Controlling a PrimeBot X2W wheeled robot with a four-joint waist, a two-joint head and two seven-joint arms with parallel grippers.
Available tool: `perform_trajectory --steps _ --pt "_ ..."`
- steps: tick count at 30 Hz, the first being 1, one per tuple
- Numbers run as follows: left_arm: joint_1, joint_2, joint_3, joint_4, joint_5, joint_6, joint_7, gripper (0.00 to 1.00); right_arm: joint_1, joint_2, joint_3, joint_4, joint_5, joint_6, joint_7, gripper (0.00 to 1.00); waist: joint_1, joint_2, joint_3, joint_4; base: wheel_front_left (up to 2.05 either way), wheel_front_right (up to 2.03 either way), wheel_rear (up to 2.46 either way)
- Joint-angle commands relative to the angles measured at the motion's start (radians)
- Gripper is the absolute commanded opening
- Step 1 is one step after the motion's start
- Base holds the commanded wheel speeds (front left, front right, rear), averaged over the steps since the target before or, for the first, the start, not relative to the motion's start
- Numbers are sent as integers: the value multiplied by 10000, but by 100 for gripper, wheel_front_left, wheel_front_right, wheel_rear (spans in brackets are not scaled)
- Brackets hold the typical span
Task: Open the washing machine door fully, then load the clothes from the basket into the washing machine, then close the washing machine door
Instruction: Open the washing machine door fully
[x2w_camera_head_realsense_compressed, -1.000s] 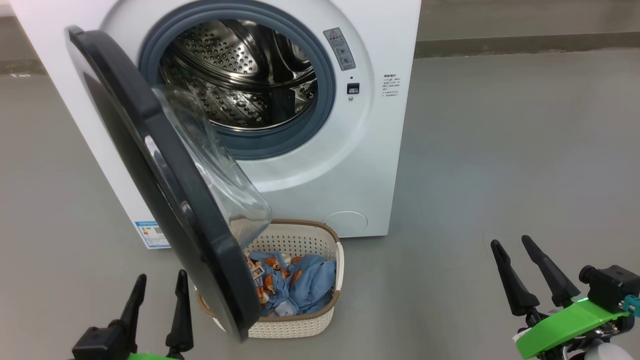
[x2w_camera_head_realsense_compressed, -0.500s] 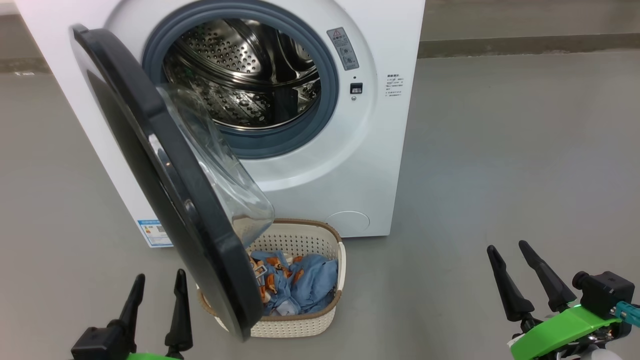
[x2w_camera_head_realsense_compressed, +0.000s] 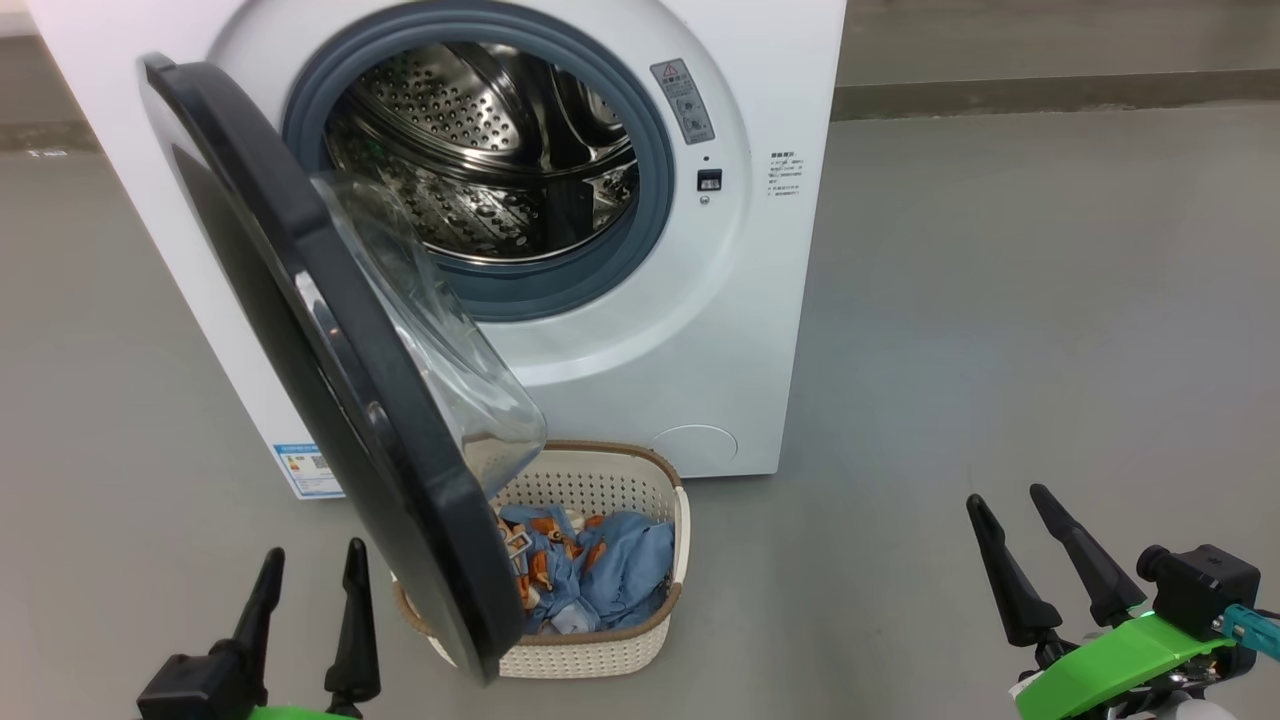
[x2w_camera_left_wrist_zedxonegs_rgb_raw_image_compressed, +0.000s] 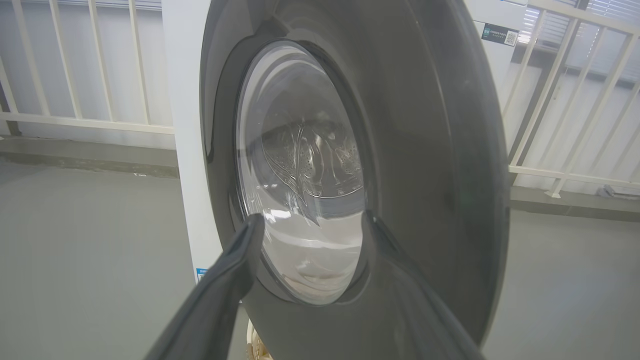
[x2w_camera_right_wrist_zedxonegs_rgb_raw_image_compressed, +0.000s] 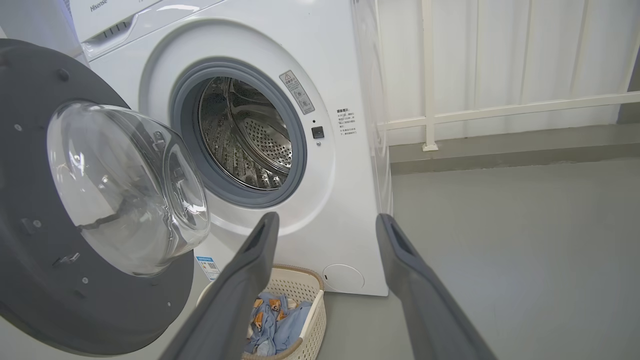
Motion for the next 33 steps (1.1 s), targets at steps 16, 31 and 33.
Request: perform_trajectory --steps 16,31,33 --pt "-562 140 449 -337 254 -131 -105 0 -378 -147 247 -121 -154 16 -122 100 0 0 71 -19 0 0 0" --pt "-1266 225 2 -3613 671 -163 -54 0 -592 -71 439 -79 -91 16 -122 100 0 0 148 -49 0 0 0" --pt "-1316 192 -252 -3983 691 -199 54 0 -605 -40 485 -70 -59 16 -122 100 0 0 151 -71 0 0 0"
